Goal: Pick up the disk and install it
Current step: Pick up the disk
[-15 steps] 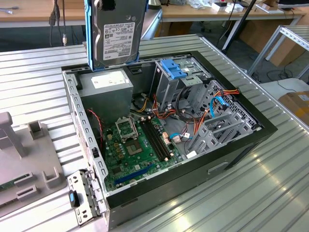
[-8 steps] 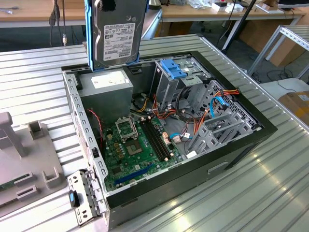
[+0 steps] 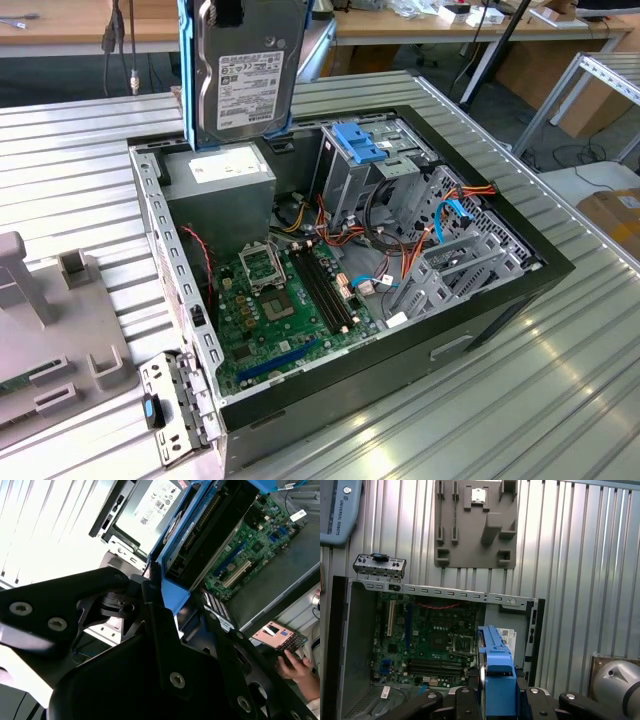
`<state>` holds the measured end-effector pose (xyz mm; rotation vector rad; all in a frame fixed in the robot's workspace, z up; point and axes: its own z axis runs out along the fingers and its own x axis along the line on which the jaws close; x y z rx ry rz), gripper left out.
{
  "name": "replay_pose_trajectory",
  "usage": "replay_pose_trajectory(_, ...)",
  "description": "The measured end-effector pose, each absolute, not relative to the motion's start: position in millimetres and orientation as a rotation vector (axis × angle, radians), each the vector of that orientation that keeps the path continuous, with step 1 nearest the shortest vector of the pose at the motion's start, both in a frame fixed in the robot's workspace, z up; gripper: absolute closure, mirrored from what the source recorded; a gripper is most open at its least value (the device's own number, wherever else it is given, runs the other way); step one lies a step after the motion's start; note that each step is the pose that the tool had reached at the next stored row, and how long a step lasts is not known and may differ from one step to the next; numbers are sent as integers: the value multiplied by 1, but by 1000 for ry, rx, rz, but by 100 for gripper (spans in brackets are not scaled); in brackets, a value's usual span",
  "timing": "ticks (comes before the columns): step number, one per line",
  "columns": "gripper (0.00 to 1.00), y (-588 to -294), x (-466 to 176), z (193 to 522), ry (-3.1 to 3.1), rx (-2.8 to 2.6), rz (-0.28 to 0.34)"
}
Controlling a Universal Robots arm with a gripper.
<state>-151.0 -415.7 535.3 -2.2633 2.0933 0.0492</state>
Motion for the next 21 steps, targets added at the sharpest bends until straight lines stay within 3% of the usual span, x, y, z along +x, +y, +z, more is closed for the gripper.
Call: replay_pose_trajectory(21,63,-423,-151,535,2093,-2263,49)
